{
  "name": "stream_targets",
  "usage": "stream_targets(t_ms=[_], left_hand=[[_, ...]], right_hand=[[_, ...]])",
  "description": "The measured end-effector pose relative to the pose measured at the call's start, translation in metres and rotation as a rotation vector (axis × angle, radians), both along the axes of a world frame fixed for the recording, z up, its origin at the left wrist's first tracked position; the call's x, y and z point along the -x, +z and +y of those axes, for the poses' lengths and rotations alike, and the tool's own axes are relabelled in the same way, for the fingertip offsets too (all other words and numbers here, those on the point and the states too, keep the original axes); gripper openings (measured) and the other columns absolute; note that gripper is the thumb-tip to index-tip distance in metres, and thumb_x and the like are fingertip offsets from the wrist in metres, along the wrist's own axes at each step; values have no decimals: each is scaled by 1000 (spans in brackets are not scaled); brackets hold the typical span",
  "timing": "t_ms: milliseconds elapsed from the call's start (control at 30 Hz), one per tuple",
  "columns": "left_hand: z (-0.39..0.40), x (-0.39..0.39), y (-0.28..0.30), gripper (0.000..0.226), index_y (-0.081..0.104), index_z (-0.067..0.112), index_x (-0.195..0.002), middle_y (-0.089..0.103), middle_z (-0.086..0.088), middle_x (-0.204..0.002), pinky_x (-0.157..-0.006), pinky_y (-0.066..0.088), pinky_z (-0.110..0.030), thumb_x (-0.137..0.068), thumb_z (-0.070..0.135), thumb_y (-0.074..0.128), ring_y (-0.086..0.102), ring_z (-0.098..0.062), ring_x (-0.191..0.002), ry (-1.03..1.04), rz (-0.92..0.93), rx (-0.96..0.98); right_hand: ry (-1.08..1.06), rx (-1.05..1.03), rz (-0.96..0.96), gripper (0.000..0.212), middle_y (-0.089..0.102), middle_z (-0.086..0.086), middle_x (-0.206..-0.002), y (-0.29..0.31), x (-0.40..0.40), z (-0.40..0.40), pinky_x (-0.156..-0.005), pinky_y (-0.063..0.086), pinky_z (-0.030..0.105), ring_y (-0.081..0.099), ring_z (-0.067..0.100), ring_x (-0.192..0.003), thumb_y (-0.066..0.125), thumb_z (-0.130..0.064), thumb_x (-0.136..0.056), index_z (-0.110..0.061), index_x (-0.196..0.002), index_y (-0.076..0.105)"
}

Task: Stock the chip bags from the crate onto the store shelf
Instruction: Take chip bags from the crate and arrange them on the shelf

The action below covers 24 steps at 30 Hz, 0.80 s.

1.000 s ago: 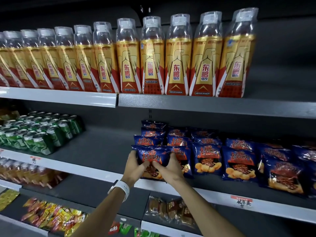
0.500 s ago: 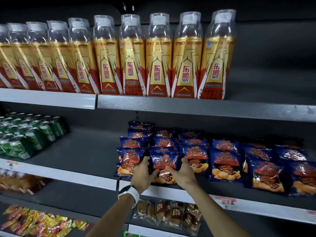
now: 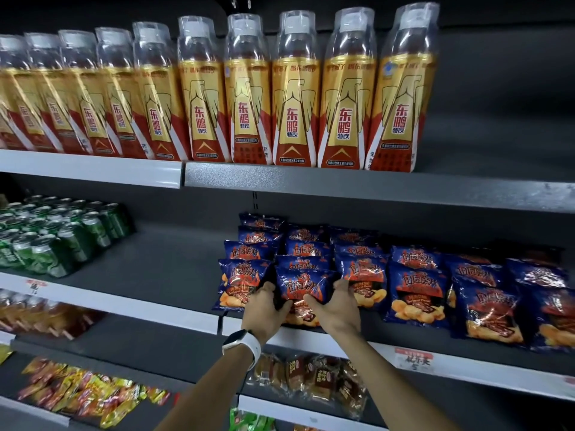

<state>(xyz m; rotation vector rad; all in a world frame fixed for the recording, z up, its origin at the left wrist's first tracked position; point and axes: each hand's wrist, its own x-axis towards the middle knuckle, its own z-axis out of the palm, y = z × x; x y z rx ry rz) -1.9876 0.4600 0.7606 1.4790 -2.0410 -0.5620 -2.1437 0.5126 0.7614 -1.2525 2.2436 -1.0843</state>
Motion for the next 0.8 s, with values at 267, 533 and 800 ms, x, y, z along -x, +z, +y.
stream_targets(t_ms=[267,533,800], left_hand=[[4,3,4,29,54,11,-103,67,-4,-91,-63,42,-25,-88,32,67,66,-23,-83,13,-46,54],[13,6,9,31,47,14,-102,65,-4,-90,-67,52,-34,-87,33,66,66,-25,-84,33,-89,88],[41,32,23,34,48,18,-114,55,0,-109,-66,54,-37,-89,39,59,64,-26,-94,20,-208,211]], right_hand=[[7,-27,69,68,55,10,-124,9,-4,7,-75,52,38,61,32,-107,74,-54,-80,-12,-122,41],[20,-28,44,72,55,9,-127,13,2,18,-85,55,42,60,31,-112,71,-55,-82,-11,-130,40],[59,-41,22,51,63,6,-108,21,30,40,-66,44,31,64,26,-93,70,-54,-84,-16,-106,45]])
